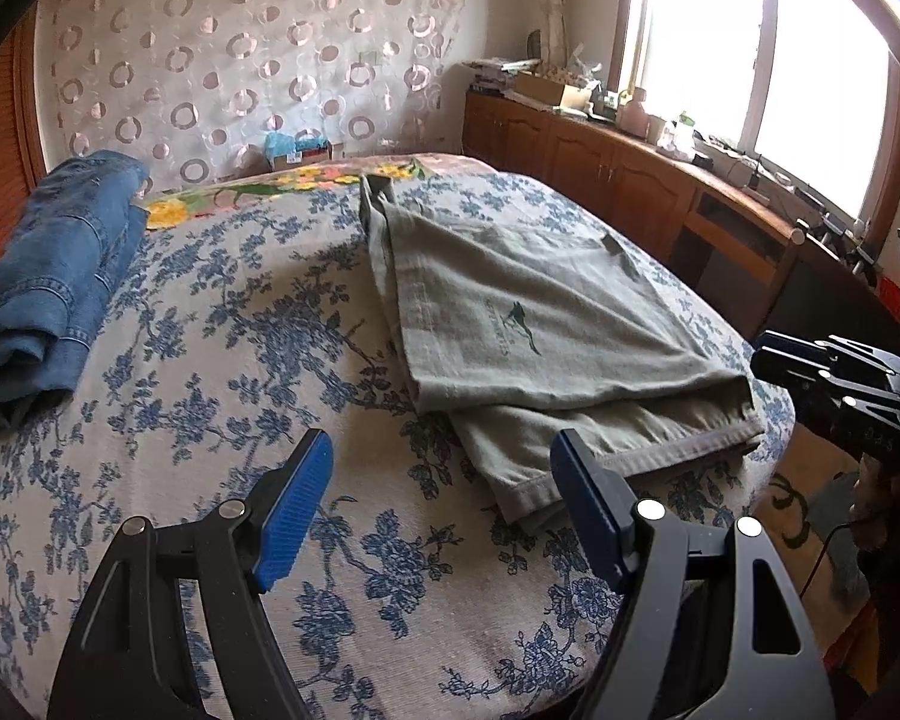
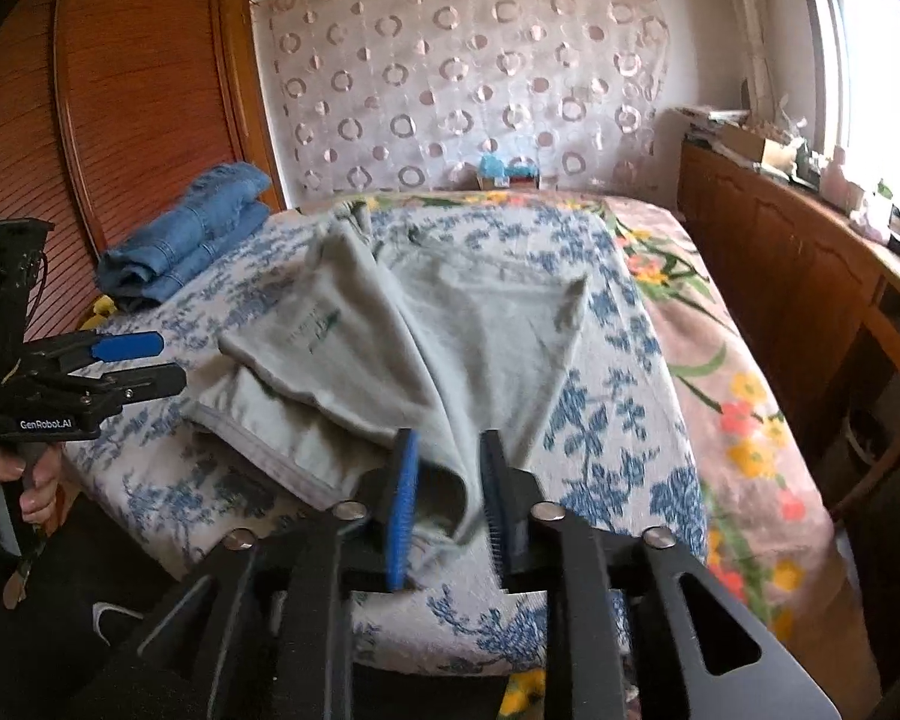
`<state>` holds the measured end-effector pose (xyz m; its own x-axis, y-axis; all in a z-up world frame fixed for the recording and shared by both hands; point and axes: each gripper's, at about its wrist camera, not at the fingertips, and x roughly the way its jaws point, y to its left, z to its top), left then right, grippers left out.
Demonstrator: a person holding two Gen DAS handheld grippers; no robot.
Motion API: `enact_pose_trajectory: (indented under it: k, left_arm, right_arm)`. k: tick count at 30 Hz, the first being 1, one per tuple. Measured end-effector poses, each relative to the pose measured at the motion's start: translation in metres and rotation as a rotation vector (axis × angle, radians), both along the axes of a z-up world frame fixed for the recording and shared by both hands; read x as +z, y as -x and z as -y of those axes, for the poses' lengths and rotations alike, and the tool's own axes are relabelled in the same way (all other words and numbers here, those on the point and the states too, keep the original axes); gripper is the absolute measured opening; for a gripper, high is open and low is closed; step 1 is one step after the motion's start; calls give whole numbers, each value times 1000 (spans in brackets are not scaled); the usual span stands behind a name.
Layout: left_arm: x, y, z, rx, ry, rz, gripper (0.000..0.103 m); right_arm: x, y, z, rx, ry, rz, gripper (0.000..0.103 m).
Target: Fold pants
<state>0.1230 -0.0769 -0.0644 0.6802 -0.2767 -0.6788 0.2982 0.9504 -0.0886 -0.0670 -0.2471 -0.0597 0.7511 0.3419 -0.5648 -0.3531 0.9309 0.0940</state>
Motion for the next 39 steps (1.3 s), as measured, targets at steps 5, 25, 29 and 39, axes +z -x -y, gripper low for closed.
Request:
enact_pose_trajectory:
  k: [5,25,29,39]
  left_arm:
    - [11,2,-11,6,10,27,76]
    - [20,-16,-57,27,4,61,76]
    - [16,-20,-66,29,15,54,76]
    - [6,-31,-82,40,31,31,76]
  right_arm:
    - [4,-7,-15,37,7,8,30]
    - [-3,-81,-89,246,8,-68,31]
    - [-9,-92,-100,278,30,-95,31]
    - [-15,-107,-118,316,83,-152,31]
